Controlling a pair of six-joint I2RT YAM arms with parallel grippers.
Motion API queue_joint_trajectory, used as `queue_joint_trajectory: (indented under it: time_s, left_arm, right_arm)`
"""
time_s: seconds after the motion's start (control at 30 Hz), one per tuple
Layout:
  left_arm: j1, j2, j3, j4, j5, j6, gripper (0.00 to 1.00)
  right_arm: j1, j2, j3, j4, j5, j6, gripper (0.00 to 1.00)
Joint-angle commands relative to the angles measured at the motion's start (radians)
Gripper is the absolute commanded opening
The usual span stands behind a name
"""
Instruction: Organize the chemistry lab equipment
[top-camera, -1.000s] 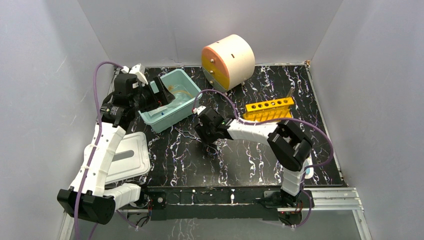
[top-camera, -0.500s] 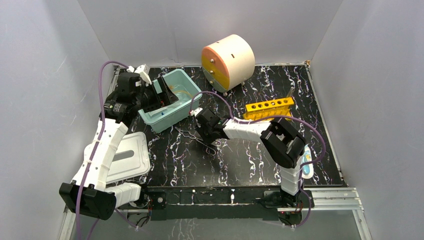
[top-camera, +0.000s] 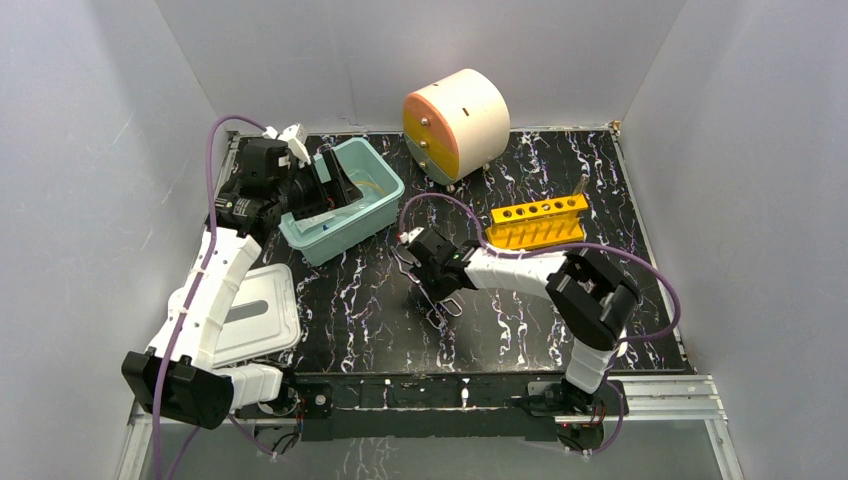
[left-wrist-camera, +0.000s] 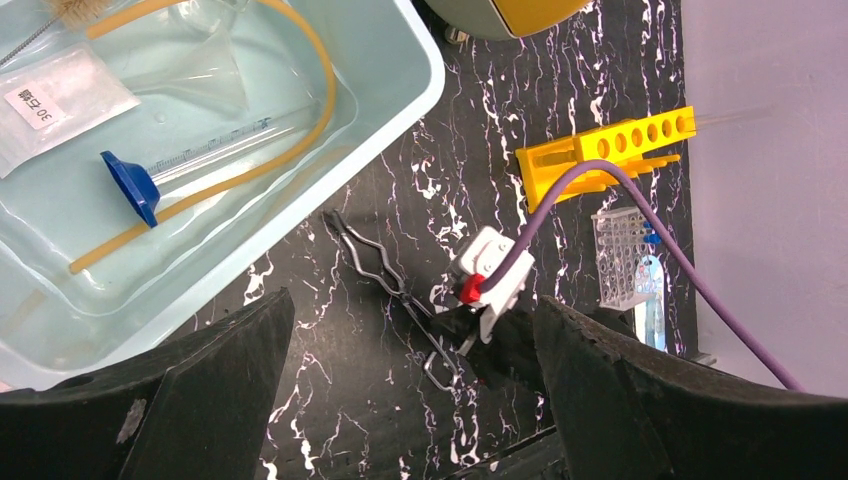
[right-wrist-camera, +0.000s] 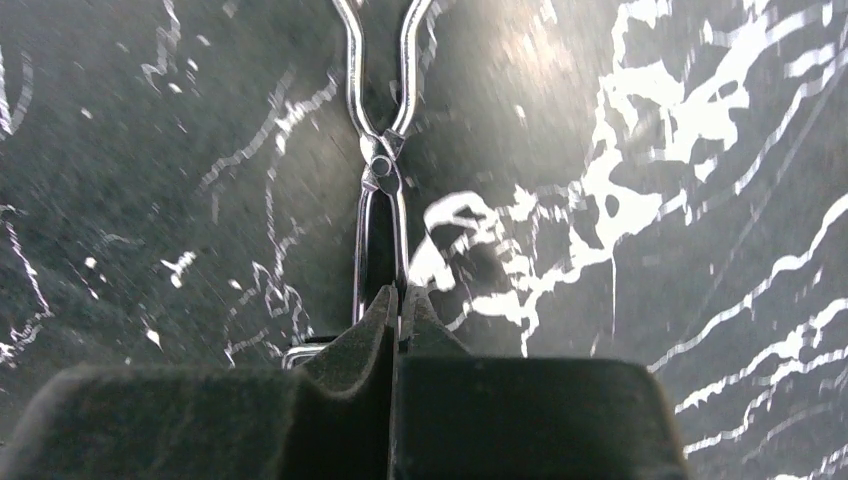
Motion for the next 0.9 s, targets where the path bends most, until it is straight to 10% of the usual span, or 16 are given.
queue_joint_trajectory:
  time_s: [0.0,0.27,0.87]
  left_arm:
    - [-0.008,0.019,0.049,0.009,0.033,0.009,0.88]
    - [-0.011,0.038,0.069,0.010,0.008,0.016,0.88]
    - [-0.013,0.030,0.070,-0.013,-0.049,0.023,0.89]
  right_arm:
    - [0.006,-0.065,-0.048,-0.122,0.077,0.113,0.10]
    - [0.002,-0.100,0.103,-0.103,0.135,0.163,0.54]
    - [-0.061,0.211,0.326,0.085,0.163,0.181,0.57]
